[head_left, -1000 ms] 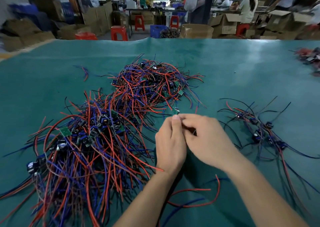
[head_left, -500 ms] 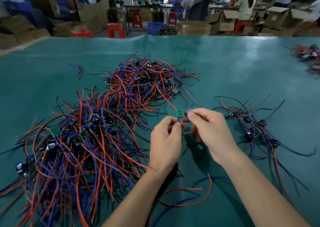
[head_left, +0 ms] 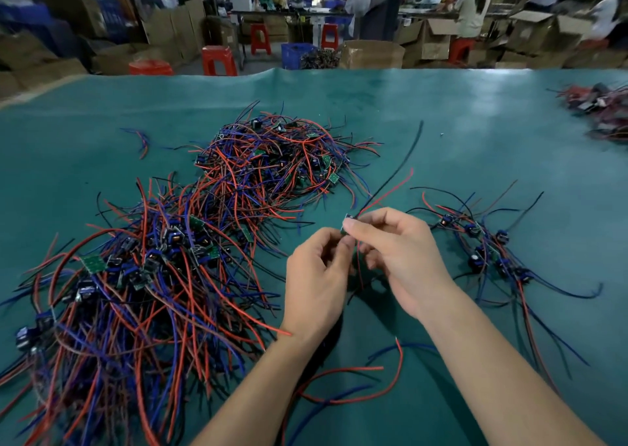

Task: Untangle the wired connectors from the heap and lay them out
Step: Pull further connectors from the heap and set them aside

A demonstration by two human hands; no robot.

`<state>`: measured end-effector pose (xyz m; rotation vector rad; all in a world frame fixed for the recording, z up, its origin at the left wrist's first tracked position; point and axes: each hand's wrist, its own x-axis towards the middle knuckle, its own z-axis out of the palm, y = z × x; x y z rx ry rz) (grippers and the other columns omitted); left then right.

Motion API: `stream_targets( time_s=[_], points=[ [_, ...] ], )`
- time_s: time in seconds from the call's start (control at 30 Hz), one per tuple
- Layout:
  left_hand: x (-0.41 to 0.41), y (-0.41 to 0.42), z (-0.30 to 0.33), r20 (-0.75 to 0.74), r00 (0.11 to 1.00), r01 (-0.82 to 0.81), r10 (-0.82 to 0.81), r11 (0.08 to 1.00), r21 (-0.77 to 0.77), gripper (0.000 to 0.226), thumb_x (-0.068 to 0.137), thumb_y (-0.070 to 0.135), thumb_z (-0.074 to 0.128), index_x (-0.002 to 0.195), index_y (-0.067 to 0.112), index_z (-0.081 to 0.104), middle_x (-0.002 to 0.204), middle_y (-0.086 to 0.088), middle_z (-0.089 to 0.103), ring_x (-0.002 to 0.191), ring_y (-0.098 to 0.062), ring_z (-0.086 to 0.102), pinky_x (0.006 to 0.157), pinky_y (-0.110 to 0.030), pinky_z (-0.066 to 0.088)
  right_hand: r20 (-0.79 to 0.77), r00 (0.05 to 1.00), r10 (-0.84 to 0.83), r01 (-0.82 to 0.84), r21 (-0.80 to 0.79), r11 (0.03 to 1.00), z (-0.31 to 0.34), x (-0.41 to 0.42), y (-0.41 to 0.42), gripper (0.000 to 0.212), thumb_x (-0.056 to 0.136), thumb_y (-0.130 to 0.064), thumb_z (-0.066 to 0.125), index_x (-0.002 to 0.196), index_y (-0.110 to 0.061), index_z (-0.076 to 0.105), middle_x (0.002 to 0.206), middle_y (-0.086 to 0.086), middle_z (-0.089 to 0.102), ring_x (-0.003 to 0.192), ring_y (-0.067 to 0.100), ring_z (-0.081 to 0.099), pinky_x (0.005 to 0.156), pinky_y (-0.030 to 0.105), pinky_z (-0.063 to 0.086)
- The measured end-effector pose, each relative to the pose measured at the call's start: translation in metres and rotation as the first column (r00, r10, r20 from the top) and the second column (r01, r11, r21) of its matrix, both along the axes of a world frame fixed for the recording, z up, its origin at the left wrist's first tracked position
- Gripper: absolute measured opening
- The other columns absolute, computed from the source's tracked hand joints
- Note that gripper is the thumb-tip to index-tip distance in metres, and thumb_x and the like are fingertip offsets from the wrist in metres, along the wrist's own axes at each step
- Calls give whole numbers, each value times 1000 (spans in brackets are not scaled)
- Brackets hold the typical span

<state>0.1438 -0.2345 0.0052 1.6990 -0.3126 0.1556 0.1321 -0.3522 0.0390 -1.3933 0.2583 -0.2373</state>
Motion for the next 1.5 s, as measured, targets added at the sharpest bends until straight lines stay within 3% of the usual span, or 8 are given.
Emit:
stream_targets(
  time_s=[0.3, 0.53, 0.8, 1.03, 1.1, 1.2, 1.3, 1.5],
  points=[
    [0, 1, 0, -52, 998, 24, -24, 1000, 8, 25, 100, 19, 56, 76, 12, 60, 56, 7, 53, 52, -12, 41, 55, -30, 34, -105, 984, 142, -108, 283, 953, -5, 4, -10, 9, 90, -14, 72, 92, -11, 80, 84, 2, 73, 54, 10, 52, 44, 18, 36],
    [-1, 0, 1, 8, 1000, -2, 1, 991, 131, 28, 98, 23, 59, 75, 7, 61, 53, 7, 42, 53, -14, 33, 53, -33, 30, 97, 980, -176, 196, -274, 942, -11, 8, -21, 15, 89, -12, 76, 74, -11, 76, 71, 4, 69, 52, 9, 53, 44, 15, 36],
    [-5, -2, 1, 35, 999, 2, -9, 980, 198, 27, 96, 23, 62, 72, 9, 60, 48, 7, 36, 49, -13, 30, 52, -30, 26, 305, 816, -491, 570, -287, 770, -7, 10, -66, 21, 88, -24, 73, 67, -24, 69, 61, -13, 64, 50, 11, 54, 56, 29, 48],
    [-3, -1, 1, -12, 995, -101, 102, 993, 64, 25, 99, 20, 54, 77, 9, 59, 58, -8, 54, 54, -17, 41, 58, -37, 39, 136, 599, -789, 783, 109, 613, -2, 8, -82, 14, 94, -12, 59, 87, -23, 64, 77, -2, 66, 45, 10, 47, 40, 24, 35],
    [-2, -1, 0, -29, 991, -128, 129, 991, 22, 24, 101, 20, 51, 79, 13, 59, 55, -1, 57, 50, -14, 45, 57, -35, 42, 80, 705, -705, 706, 17, 708, 0, 8, -67, 17, 93, -9, 61, 83, -22, 63, 74, -1, 65, 46, 10, 48, 41, 24, 34],
    [-1, -1, 1, -33, 991, -129, 128, 992, -9, 25, 103, 20, 47, 80, 16, 54, 53, 1, 58, 48, -15, 48, 55, -35, 46, 6, 956, -292, 290, -156, 944, -2, 8, -28, 16, 94, -18, 68, 80, -12, 70, 68, 3, 71, 49, 11, 53, 41, 23, 38],
    [-1, 0, 1, 14, 993, -114, 113, 993, 22, 25, 102, 19, 49, 78, 13, 54, 60, -5, 59, 56, -26, 52, 60, -45, 48, -7, 999, 39, -39, -266, 963, -14, 4, 5, 35, 90, -39, 71, 81, -5, 71, 67, 2, 66, 59, 14, 53, 50, 31, 43],
    [-3, -3, 2, 68, 998, -22, 14, 991, 128, 29, 98, 22, 56, 73, 8, 56, 60, -10, 60, 61, -33, 54, 63, -50, 47, 175, 978, -116, 171, -341, 924, -14, 6, -5, 18, 95, -20, 70, 80, -10, 71, 76, 1, 76, 67, 6, 62, 62, 29, 46]
  ],
)
